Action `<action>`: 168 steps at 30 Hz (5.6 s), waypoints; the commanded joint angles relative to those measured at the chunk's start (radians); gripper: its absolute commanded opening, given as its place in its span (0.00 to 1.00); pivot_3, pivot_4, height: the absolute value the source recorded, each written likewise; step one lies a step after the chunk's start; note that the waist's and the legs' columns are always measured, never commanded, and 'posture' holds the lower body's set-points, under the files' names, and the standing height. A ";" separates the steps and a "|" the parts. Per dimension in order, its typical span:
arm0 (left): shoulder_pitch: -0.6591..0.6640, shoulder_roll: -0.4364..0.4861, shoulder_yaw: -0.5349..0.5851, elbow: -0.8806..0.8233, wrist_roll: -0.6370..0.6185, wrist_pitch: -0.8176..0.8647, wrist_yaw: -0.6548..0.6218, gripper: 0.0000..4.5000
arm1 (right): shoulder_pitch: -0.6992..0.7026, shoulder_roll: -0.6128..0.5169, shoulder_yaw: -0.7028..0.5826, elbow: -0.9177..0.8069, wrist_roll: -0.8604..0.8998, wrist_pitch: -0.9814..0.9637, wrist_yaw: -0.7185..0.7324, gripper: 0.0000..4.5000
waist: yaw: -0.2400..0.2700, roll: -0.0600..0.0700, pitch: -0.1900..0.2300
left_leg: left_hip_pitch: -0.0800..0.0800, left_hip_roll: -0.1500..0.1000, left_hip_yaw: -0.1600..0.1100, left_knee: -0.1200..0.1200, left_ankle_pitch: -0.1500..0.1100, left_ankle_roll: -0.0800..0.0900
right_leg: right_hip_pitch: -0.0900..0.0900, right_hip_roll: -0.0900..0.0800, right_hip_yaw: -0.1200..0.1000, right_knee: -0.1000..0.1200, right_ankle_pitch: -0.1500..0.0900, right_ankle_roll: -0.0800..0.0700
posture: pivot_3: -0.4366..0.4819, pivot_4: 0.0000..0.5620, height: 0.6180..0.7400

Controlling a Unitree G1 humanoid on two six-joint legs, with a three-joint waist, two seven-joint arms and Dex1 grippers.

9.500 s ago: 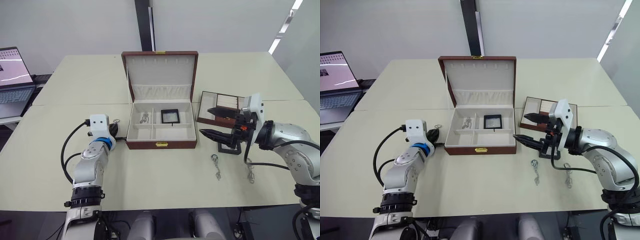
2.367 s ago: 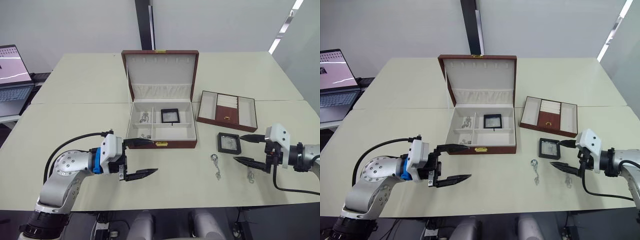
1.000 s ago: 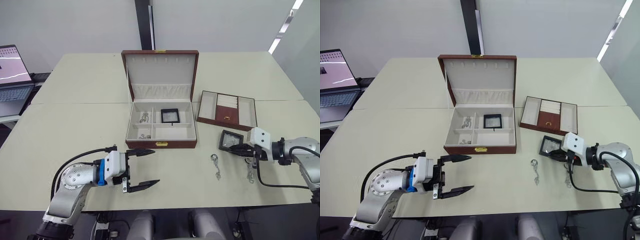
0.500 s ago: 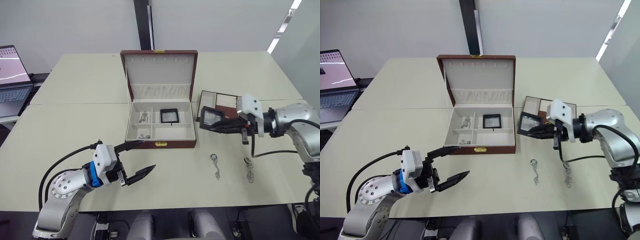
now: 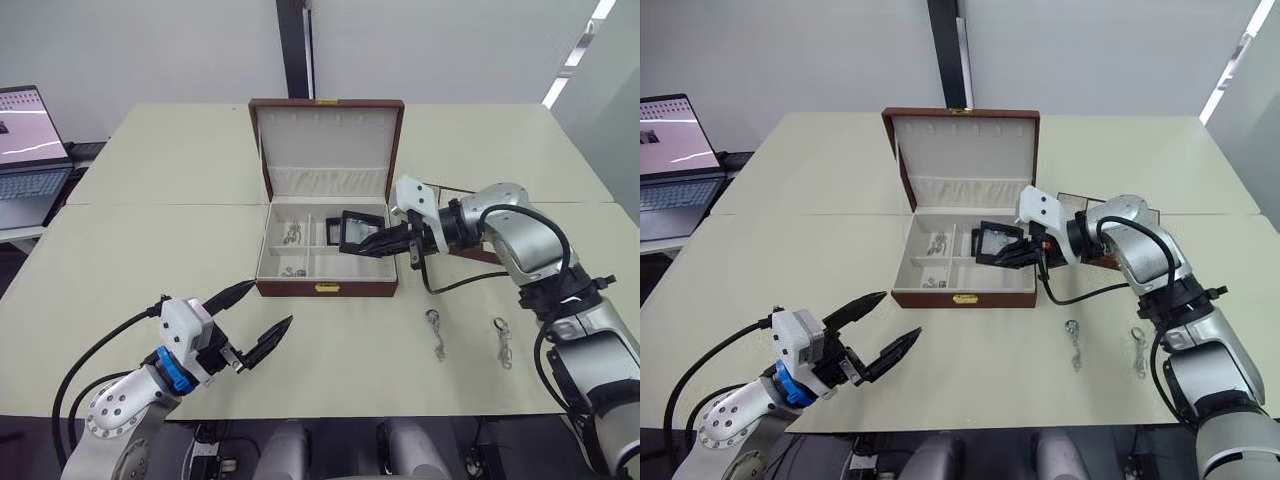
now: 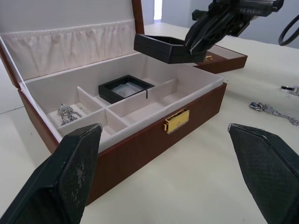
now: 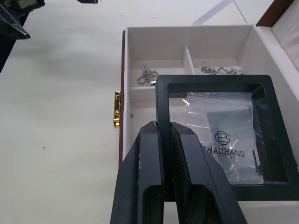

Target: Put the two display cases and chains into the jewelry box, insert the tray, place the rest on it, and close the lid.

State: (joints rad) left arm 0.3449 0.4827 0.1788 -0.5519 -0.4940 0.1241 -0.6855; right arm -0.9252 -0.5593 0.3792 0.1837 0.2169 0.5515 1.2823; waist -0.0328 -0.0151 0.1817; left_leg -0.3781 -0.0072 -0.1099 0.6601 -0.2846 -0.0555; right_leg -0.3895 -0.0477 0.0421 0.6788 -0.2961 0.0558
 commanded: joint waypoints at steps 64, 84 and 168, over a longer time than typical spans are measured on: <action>-0.223 0.239 0.378 0.522 -0.019 0.061 -0.065 1.00 | 0.793 -0.143 -0.770 -0.079 0.199 -0.203 -0.256 0.99 | -0.002 0.000 0.000 | 0.002 0.000 0.002 -0.001 0.000 0.000 | 0.001 0.003 0.001 0.000 0.000 0.000 | 0.48 0.27 1.00; -0.219 0.236 0.408 0.662 0.013 -0.027 -0.096 1.00 | 0.792 -0.132 -0.763 0.051 0.203 -0.315 -0.338 0.99 | 0.000 0.000 0.000 | 0.002 0.000 0.002 -0.001 0.000 0.000 | 0.001 0.003 0.001 0.000 0.000 0.000 | 0.48 0.27 1.00; -0.577 -0.034 -0.252 0.288 0.073 -0.008 -0.245 1.00 | 0.116 -0.309 -0.344 0.675 -0.185 -0.582 0.074 0.00 | 0.000 0.001 0.001 | 0.000 -0.001 0.002 0.001 0.001 -0.001 | 0.001 0.002 0.001 0.000 0.000 0.000 | 0.48 0.27 1.00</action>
State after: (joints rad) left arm -0.2382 0.4530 -0.0892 -0.2370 -0.4205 0.1374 -0.9395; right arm -0.8075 -0.8384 0.0747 0.9245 -0.0073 -0.0499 1.3397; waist -0.0323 -0.0141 0.1825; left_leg -0.3781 -0.0079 -0.1085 0.6609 -0.2842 -0.0561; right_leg -0.3890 -0.0458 0.0433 0.6791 -0.2960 0.0558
